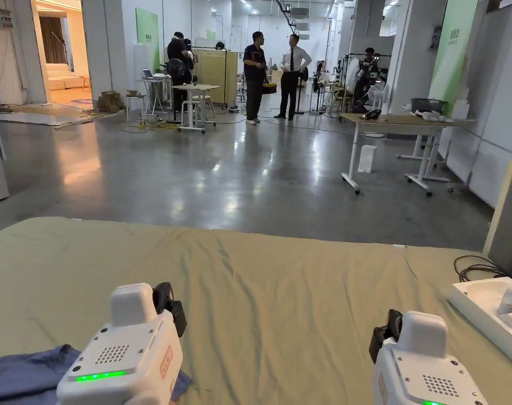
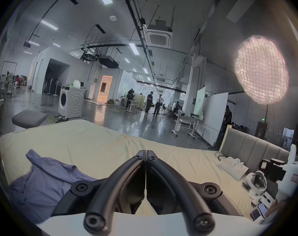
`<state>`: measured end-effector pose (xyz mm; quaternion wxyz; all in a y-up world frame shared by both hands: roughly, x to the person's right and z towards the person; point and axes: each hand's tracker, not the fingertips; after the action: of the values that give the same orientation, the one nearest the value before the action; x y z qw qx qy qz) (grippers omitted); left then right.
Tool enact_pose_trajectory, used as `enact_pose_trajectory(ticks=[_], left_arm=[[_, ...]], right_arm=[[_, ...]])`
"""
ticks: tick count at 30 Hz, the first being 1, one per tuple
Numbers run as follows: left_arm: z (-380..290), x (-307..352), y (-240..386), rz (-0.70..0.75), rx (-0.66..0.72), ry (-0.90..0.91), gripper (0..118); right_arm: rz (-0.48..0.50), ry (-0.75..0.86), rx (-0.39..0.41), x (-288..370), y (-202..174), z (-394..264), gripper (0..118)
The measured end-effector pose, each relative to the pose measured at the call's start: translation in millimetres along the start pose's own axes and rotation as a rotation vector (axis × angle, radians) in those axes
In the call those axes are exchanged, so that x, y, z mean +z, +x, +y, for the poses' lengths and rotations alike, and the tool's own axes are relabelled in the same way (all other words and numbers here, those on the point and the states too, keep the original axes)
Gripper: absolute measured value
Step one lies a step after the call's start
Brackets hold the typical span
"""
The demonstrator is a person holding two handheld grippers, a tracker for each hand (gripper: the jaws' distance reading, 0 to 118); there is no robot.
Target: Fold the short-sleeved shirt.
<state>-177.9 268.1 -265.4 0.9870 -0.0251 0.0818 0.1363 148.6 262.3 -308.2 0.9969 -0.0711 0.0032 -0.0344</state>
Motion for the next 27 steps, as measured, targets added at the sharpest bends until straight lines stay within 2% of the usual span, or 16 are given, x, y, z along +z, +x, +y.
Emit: enact_pose_trajectory(ticks=[6, 12, 19, 22, 25, 27], left_arm=[[6.1, 2.4, 1.2, -0.019, -0.161, -0.063, 1], [10.5, 5.2, -25.9, 0.019, -0.226, -0.267, 1], [5.8, 17.2, -113.9, 0.142, -0.197, -0.485, 1], [3.8, 23.9, -159.9, 0.199, -0.132, -0.552, 1], [-4.3, 26.4, -207.3, 0.258, -0.098, -0.640, 2], [-12.7, 23.8, -236.8, 0.313, -0.083, -0.710, 3]], right_arm=[[0.013, -0.024, 0.061, -0.9, -6.4, -1.9, 0], [0.095, -0.055, 0.111, 0.1, -27.2, -5.4, 0], [0.174, -0.114, 0.146, -6.9, -61.9, -24.4, 0], [0.197, -0.122, 0.154, -8.4, -75.4, -33.9, 0], [0.202, -0.132, 0.220, -8.9, -90.1, -42.5, 0], [0.230, -0.142, 0.231, -9.8, -97.2, -47.6, 0]])
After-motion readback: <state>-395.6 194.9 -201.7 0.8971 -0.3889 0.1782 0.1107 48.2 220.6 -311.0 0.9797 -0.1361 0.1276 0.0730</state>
